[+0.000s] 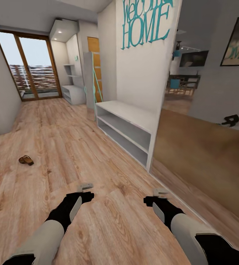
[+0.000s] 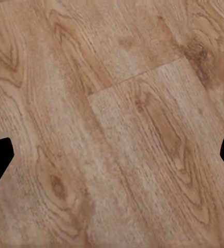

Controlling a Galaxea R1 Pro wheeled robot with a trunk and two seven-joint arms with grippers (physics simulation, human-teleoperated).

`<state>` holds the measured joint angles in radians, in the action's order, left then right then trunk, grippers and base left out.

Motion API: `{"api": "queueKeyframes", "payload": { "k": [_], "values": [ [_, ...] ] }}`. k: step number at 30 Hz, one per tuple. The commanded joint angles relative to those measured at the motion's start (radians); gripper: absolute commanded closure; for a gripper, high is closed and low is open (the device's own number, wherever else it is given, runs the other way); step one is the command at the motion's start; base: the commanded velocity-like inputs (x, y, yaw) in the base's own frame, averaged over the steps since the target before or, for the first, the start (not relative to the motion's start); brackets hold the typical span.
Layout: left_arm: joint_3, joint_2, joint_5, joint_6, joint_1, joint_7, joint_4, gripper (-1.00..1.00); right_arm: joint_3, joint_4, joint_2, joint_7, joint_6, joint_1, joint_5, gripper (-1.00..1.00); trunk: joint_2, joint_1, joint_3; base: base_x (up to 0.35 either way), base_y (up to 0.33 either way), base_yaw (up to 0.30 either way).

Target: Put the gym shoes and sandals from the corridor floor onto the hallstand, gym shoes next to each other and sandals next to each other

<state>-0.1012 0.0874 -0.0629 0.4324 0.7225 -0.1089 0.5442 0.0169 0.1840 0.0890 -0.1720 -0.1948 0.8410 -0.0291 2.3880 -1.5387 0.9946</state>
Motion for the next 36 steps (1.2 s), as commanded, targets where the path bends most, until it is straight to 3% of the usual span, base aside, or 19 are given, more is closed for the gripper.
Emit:
{"api": "queueKeyframes", "payload": {
  "k": [1, 12, 36],
  "values": [
    [0.0, 0.0, 0.0, 0.0, 0.0, 0.0, 0.0, -1.0, 0.0, 0.0, 0.0, 0.0, 0.0, 0.0, 0.0, -1.0, 0.0, 0.0, 0.0, 0.026, 0.341, 0.0],
    [-0.001, 0.0, 0.0, -0.001, 0.0, 0.0, 0.0, -1.0, 0.0, 0.0, 0.0, 0.0, 0.0, 0.001, 0.0, -1.0, 0.0, 0.0, 0.0, 0.055, 0.318, 0.0],
    [-0.002, 0.0, 0.0, -0.001, 0.0, 0.0, 0.0, -1.0, 0.0, 0.0, 0.0, 0.0, 0.0, 0.0, 0.0, -1.0, 0.0, 0.0, 0.0, 0.01, 0.134, 0.0]
  ]
}}
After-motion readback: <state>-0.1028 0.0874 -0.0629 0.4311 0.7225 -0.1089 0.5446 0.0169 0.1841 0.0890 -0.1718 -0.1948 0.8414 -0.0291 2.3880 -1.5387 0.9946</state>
